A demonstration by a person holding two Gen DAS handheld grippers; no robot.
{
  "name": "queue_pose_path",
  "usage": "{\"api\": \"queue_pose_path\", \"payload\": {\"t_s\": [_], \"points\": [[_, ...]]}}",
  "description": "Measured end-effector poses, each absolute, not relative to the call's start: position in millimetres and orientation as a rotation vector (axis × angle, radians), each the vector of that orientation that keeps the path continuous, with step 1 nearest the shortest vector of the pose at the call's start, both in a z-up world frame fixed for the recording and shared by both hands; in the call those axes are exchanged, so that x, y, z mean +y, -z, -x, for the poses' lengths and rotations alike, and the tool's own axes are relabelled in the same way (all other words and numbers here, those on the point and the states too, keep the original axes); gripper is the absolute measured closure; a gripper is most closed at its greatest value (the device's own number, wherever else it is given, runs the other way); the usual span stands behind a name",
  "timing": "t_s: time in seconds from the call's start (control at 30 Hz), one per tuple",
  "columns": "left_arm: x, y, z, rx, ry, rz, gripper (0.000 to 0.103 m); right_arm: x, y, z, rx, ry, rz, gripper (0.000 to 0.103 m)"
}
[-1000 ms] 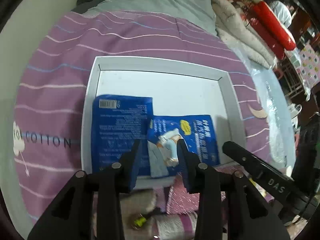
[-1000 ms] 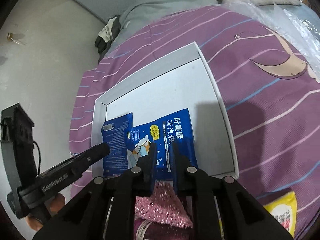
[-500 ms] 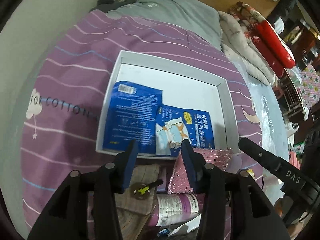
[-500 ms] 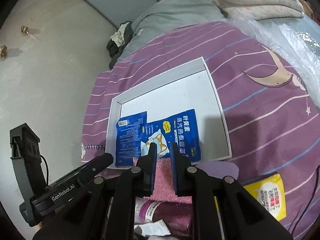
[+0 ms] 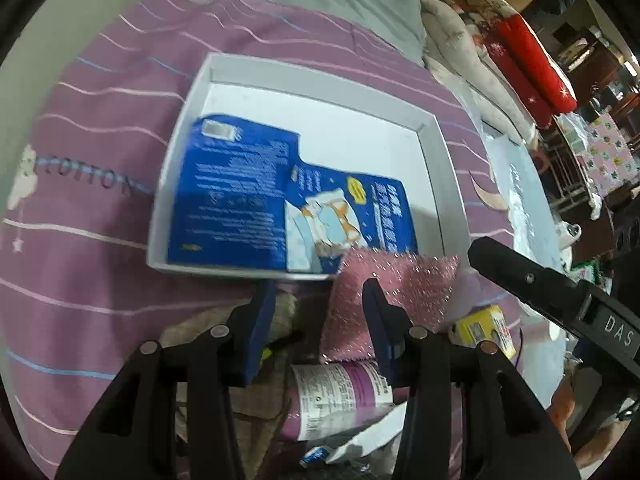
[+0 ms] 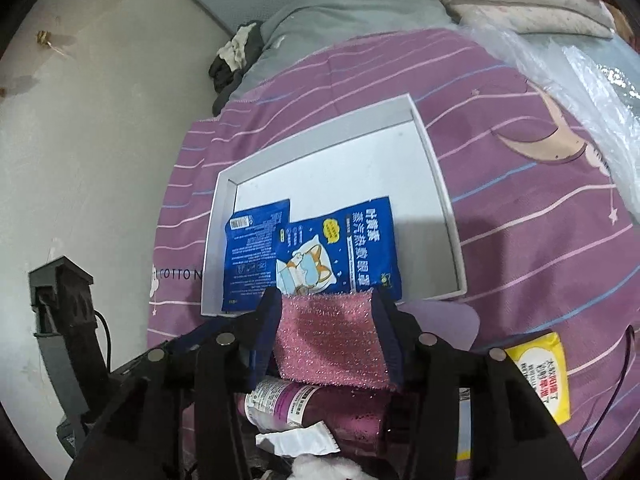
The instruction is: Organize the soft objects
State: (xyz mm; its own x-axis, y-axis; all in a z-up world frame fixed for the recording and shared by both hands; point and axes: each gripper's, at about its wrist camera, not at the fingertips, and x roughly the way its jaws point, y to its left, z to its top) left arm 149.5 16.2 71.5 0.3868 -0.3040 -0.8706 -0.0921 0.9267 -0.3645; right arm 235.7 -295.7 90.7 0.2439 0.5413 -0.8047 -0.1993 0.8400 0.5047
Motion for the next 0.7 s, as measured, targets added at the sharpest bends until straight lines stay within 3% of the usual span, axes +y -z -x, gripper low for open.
{"api": "queue_pose_path", "payload": {"t_s": [0.37, 0.7], "points": [[7.1, -57.1, -151.7, 1.233, 0.251, 0.437, 0.056, -331.8, -72.8, -241.8, 1.293, -0.431, -0.363, 0.056], [-9.1, -48.0, -154.3, 1.239, 0.246, 0.363, 0.056, -355.2, -52.7, -246.1, 1.361, -0.399, -0.377, 0.044]]}}
